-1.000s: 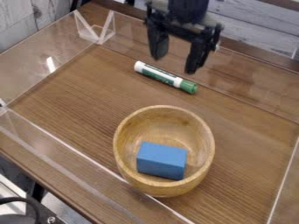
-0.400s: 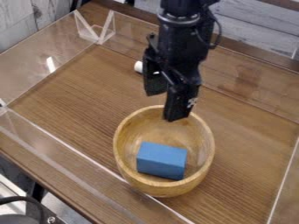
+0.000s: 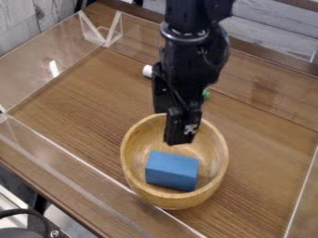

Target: Remove the blue block from inside the brown bowl and put it on the table

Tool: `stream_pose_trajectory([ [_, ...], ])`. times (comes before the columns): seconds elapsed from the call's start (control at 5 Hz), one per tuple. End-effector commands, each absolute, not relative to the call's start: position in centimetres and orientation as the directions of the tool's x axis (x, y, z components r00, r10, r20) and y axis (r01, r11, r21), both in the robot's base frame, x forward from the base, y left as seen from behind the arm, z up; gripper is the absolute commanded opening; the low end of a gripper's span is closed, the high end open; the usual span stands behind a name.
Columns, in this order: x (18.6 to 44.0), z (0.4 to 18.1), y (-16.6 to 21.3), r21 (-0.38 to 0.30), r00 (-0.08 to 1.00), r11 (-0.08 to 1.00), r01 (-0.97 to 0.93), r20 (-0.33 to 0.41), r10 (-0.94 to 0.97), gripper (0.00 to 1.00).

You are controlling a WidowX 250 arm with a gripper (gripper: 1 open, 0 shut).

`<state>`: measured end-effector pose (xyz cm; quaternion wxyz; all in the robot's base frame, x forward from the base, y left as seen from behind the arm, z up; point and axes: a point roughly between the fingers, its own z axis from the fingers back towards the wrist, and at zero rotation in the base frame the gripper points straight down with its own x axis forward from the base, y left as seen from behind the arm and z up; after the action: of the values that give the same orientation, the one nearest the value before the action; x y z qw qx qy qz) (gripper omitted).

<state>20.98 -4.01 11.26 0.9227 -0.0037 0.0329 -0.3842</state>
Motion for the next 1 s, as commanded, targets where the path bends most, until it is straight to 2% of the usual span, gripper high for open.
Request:
stream_pose_trajectory([
  [0.0, 21.1, 11.6, -4.2, 0.000, 0.682, 0.682, 0.731, -0.014, -0.731, 1.00],
  [0.8, 20.7, 8.3, -4.8, 0.001, 0.636, 0.636, 0.771, 0.007, -0.771, 1.00],
])
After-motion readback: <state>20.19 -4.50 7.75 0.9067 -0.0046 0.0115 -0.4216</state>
